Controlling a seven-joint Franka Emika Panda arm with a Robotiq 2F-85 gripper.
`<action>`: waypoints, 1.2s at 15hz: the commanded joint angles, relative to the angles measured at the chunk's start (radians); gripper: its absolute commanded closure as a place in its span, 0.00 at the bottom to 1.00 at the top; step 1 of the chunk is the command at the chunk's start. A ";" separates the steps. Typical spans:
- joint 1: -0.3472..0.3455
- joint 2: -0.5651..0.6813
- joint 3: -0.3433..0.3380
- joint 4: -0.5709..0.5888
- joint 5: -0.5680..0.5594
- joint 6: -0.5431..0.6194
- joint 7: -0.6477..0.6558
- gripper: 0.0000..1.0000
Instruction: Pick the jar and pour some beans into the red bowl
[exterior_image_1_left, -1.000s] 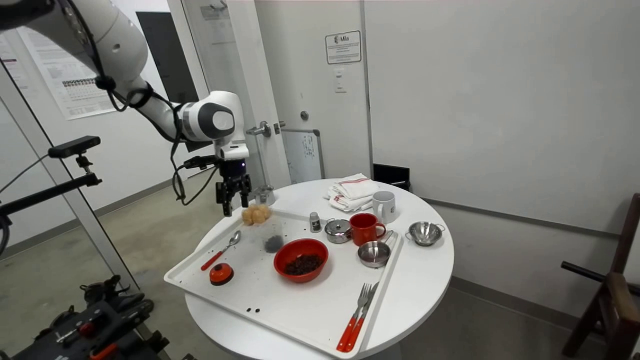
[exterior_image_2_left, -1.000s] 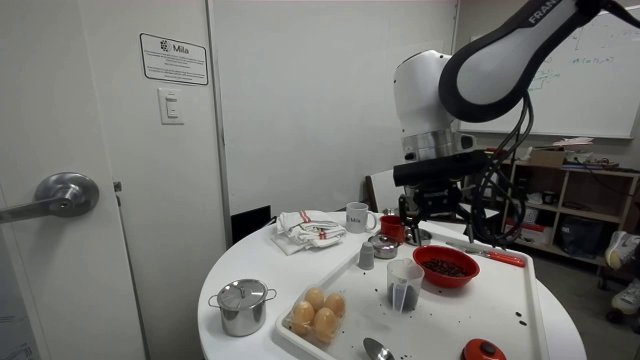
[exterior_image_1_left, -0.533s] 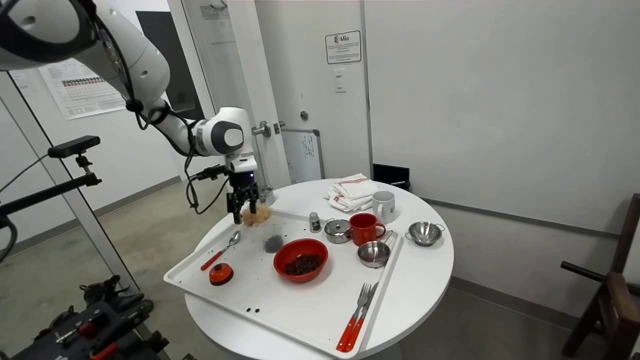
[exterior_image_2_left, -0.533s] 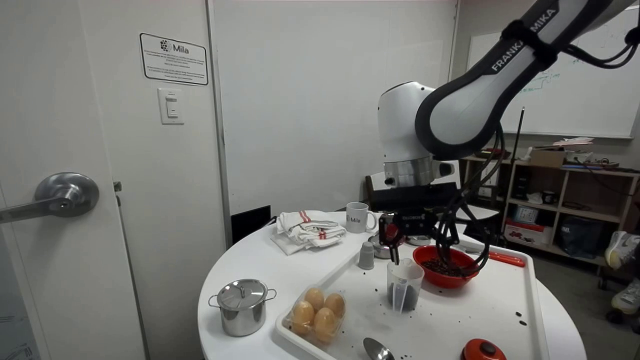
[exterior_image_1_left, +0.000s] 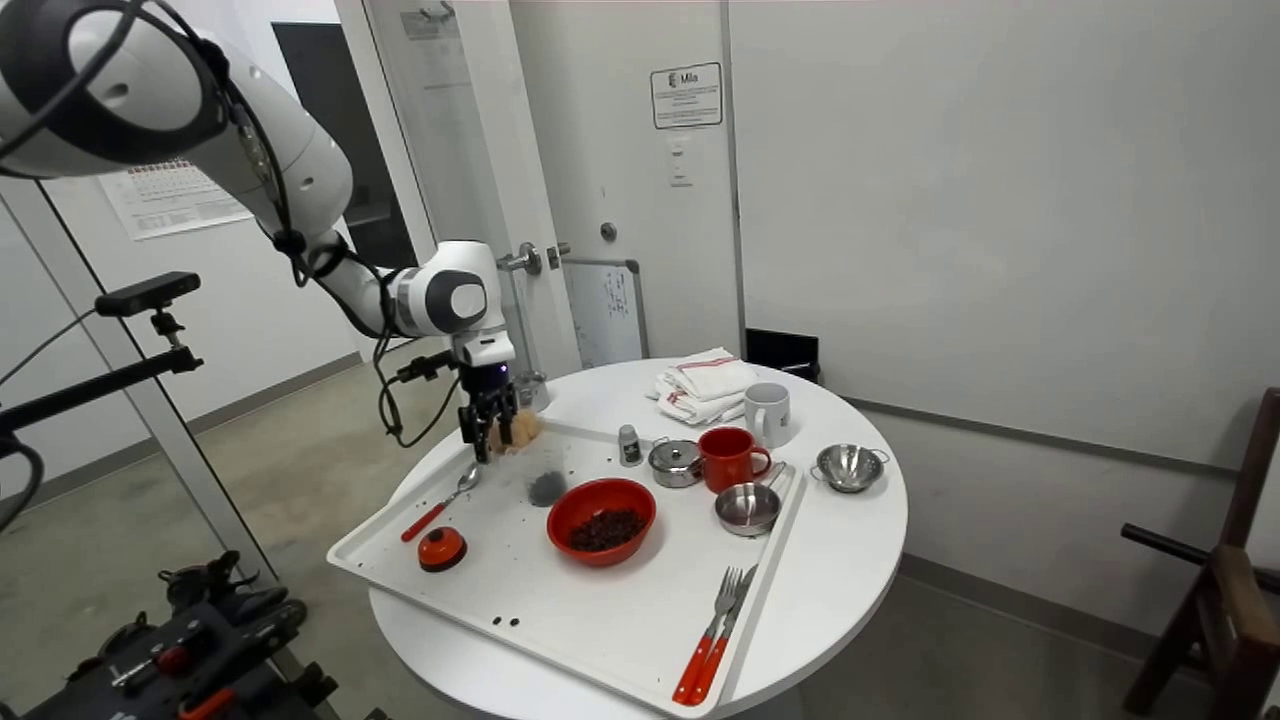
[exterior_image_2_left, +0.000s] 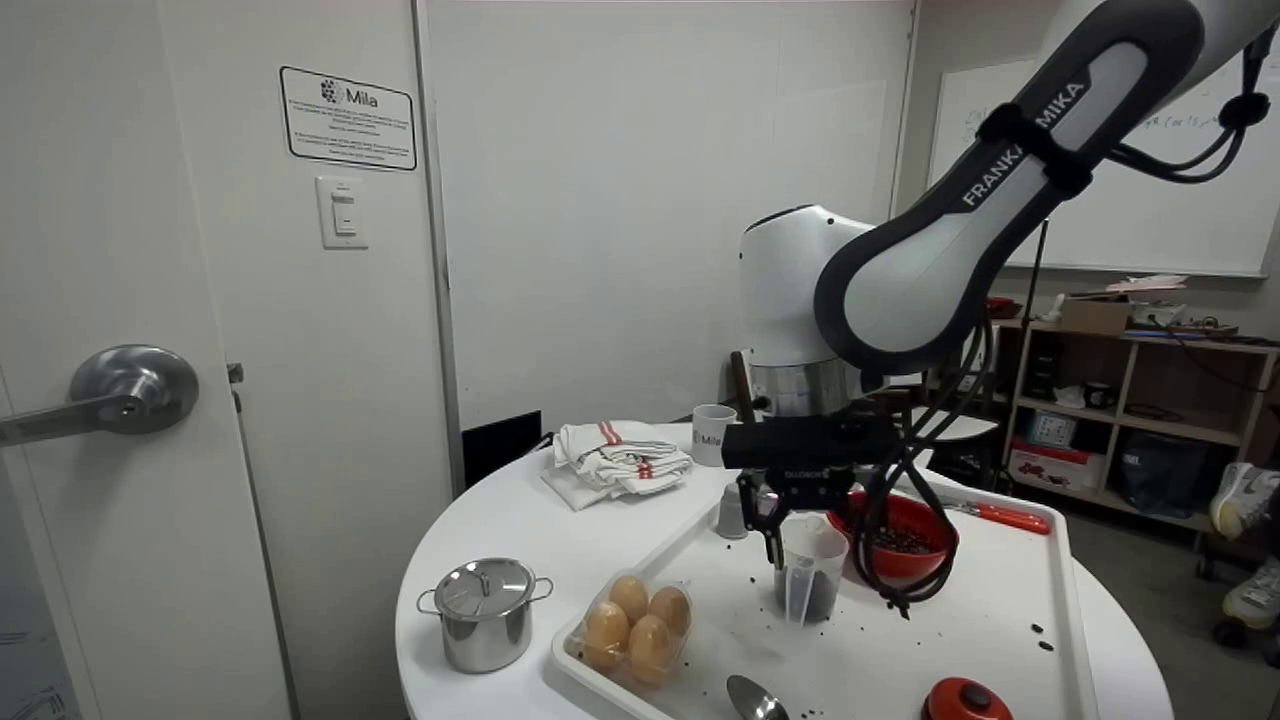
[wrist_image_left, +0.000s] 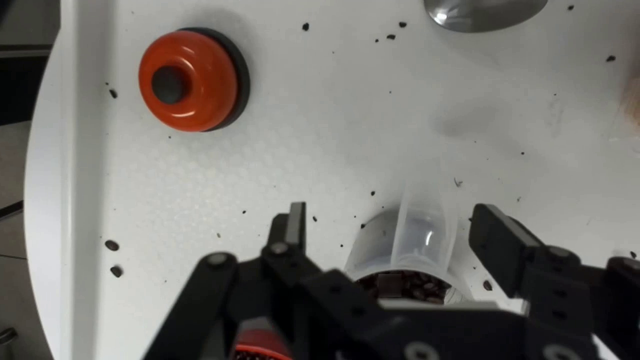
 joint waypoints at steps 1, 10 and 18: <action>0.027 0.034 -0.025 0.043 0.007 0.013 0.013 0.49; 0.023 0.044 -0.034 0.062 0.013 0.010 0.006 0.47; 0.015 0.040 -0.025 0.058 0.018 -0.032 -0.015 0.00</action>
